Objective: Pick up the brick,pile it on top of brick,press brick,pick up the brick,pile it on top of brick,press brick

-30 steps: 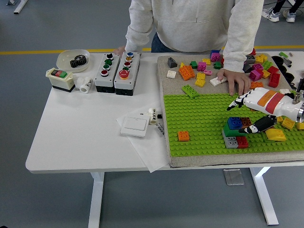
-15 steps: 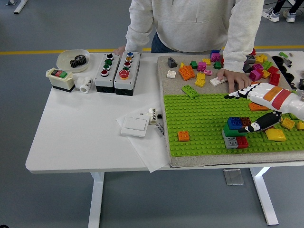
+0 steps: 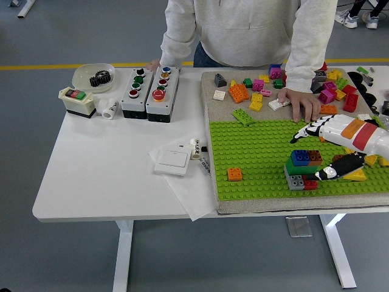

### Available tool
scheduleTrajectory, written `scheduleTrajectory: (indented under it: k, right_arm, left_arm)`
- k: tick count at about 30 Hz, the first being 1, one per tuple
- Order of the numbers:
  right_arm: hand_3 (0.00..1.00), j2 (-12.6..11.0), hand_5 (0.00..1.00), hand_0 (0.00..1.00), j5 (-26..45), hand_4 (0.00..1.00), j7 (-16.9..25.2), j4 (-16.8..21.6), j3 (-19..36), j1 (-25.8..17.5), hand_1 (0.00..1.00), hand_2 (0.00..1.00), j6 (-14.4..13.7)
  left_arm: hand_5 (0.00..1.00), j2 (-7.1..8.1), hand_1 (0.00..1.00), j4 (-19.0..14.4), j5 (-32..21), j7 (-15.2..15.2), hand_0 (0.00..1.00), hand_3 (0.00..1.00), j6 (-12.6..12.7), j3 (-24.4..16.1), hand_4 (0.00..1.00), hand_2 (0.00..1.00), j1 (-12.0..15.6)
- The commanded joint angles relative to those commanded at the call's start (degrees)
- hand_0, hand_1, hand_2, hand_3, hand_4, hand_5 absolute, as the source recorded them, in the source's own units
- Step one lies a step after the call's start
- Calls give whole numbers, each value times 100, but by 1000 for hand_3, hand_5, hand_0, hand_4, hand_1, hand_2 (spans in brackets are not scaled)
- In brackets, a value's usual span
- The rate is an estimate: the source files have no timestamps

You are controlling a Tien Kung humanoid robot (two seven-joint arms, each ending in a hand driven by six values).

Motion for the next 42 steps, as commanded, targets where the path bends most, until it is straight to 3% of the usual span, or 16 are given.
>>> scheduleTrajectory:
  k: [42]
  right_arm:
    - [694,73,612,698,-326,916,15,-240,-250,-46,690,740,-45]
  left_arm:
    - [592,-8,741,-7,110,17,753,595,-10,-67,660,747,14]
